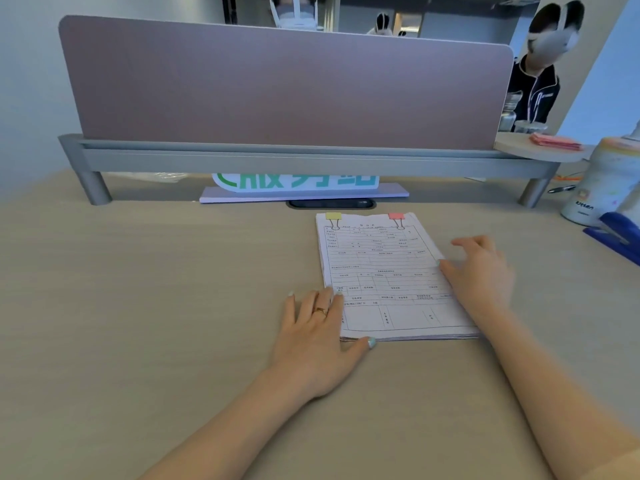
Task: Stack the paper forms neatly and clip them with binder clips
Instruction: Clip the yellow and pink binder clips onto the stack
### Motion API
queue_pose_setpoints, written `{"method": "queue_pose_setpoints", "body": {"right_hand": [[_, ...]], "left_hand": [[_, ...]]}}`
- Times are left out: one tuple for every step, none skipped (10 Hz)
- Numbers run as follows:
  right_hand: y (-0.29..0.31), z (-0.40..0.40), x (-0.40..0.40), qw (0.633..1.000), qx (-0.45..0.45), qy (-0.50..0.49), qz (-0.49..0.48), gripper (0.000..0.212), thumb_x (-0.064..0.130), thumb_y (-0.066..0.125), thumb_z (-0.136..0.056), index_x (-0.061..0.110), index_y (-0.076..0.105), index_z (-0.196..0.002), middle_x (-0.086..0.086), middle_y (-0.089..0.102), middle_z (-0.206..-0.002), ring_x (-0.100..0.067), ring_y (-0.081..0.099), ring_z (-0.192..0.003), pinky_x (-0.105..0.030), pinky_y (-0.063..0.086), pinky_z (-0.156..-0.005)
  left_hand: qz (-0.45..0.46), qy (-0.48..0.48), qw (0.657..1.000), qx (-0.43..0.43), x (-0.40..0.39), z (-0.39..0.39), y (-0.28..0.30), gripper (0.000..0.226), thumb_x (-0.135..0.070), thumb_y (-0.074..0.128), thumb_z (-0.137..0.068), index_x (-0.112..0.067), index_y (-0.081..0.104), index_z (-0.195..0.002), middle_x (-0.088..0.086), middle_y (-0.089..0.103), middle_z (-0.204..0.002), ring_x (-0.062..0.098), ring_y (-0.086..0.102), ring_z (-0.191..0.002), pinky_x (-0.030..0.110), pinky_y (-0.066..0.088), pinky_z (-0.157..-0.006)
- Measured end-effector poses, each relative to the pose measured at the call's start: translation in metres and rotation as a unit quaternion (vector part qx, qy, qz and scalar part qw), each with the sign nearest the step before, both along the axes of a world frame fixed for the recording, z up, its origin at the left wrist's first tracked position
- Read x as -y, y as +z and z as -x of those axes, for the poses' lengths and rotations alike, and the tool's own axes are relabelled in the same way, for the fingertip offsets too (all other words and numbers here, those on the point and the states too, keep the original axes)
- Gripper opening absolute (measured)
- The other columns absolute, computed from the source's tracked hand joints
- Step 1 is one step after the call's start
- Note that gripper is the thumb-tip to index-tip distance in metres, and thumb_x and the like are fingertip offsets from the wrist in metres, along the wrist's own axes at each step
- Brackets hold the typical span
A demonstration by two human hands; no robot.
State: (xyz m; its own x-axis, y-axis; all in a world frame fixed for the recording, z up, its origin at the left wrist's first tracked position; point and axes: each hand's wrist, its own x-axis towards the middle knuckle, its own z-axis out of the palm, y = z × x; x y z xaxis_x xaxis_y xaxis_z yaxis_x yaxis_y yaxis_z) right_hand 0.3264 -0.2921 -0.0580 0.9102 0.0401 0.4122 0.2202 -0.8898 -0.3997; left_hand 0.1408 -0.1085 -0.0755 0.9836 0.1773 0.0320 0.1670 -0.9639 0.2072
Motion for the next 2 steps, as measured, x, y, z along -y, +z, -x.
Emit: {"method": "queue_pose_setpoints", "body": {"right_hand": [[0.039, 0.008, -0.007, 0.984, 0.066, 0.054, -0.158, 0.032, 0.025, 0.057, -0.084, 0.018, 0.060, -0.115, -0.009, 0.054, -0.123, -0.028, 0.056, -0.104, -0.036, 0.042, -0.089], [0.117, 0.044, -0.010, 0.909, 0.189, 0.141, -0.343, 0.022, 0.025, 0.053, -0.085, 0.024, 0.062, -0.105, 0.000, 0.061, -0.111, -0.007, 0.056, -0.097, -0.014, 0.040, -0.083]], "left_hand": [[0.012, 0.000, 0.999, 0.033, -0.002, 0.001, 0.005, 0.083, -0.066, 0.008, -0.077, -0.022, 0.003, -0.147, -0.005, 0.000, -0.158, 0.013, -0.004, -0.143, 0.042, -0.015, -0.114], [0.004, -0.058, 0.994, 0.095, 0.006, 0.011, 0.006, 0.077, -0.068, 0.009, -0.082, -0.027, 0.006, -0.147, -0.005, 0.001, -0.158, 0.014, -0.004, -0.143, 0.040, -0.017, -0.114]]}}
